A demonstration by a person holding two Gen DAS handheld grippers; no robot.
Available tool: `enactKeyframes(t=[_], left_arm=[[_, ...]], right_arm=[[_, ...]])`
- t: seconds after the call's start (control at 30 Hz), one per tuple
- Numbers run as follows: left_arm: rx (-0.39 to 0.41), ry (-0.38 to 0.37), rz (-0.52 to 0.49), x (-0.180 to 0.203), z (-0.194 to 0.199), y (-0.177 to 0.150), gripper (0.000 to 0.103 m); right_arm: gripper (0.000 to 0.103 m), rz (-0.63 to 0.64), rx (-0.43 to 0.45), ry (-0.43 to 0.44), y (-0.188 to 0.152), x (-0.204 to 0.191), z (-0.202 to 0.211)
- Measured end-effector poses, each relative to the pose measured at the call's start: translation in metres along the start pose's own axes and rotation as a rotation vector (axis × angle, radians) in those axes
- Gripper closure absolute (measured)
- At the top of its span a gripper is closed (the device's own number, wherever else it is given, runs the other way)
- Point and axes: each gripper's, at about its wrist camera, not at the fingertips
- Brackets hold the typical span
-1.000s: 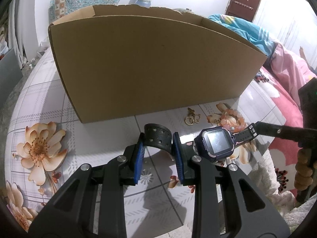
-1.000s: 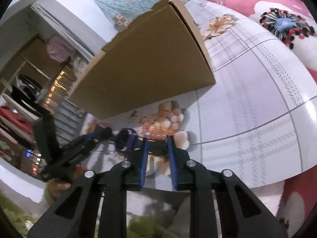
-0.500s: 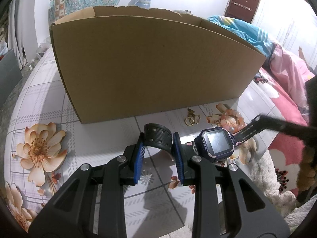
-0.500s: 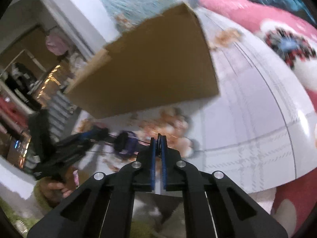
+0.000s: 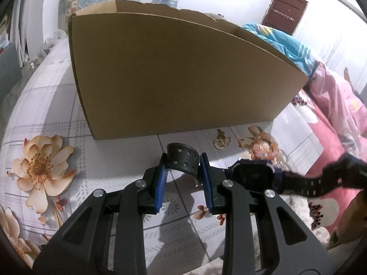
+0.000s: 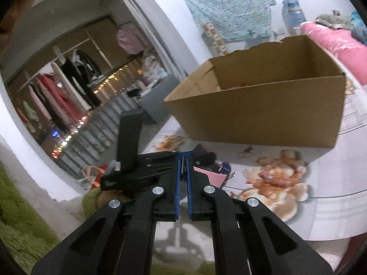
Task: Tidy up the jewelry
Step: 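Lift the smartwatch with the right gripper toward the open left gripper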
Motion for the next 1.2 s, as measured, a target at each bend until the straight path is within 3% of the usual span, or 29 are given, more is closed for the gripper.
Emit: enactKeyframes(t=[0.2, 0.3, 0.37, 0.43, 0.53, 0.6, 0.73, 0.87, 1.1, 1.2], left_arm=[[-0.002, -0.007, 0.02, -0.004, -0.001, 0.003, 0.077], [-0.012, 0.028, 0.006, 0.002, -0.003, 0.006, 0.077], [-0.017, 0.041, 0.004, 0.005, -0.004, 0.007, 0.077], [-0.02, 0.046, 0.008, 0.006, -0.004, 0.008, 0.077], [-0.025, 0.051, 0.008, 0.008, -0.005, 0.009, 0.077], [-0.036, 0.057, 0.001, 0.01, -0.005, 0.011, 0.076], [-0.033, 0.046, 0.017, 0.008, -0.003, 0.014, 0.065], [-0.007, 0.065, 0.007, 0.009, 0.005, 0.013, 0.058], [0.008, 0.097, 0.01, 0.004, 0.012, 0.011, 0.057], [0.025, 0.118, 0.006, 0.003, 0.021, 0.01, 0.052]], right_arm=[[0.098, 0.014, 0.007, 0.09, 0.0, 0.001, -0.001], [0.098, -0.006, 0.022, 0.059, -0.002, 0.014, 0.006], [0.098, -0.072, 0.038, -0.029, -0.005, 0.037, 0.015], [0.098, -0.222, 0.033, -0.09, -0.015, 0.075, 0.021], [0.099, -0.36, 0.04, 0.008, -0.027, 0.102, 0.023], [0.099, -0.315, 0.064, 0.048, -0.025, 0.089, 0.026], [0.099, -0.21, 0.08, 0.072, -0.013, 0.063, 0.024], [0.099, -0.191, 0.084, 0.087, -0.012, 0.061, 0.025], [0.099, -0.135, 0.098, 0.084, -0.009, 0.055, 0.031], [0.099, -0.148, 0.099, 0.077, -0.007, 0.055, 0.027]])
Point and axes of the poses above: each gripper's, at about its wrist camera, not at the fingertips, and z roughly against the way its jaws point, x to its right, y to its top, and after that the axes turned 8 degrees about -x, right-handed
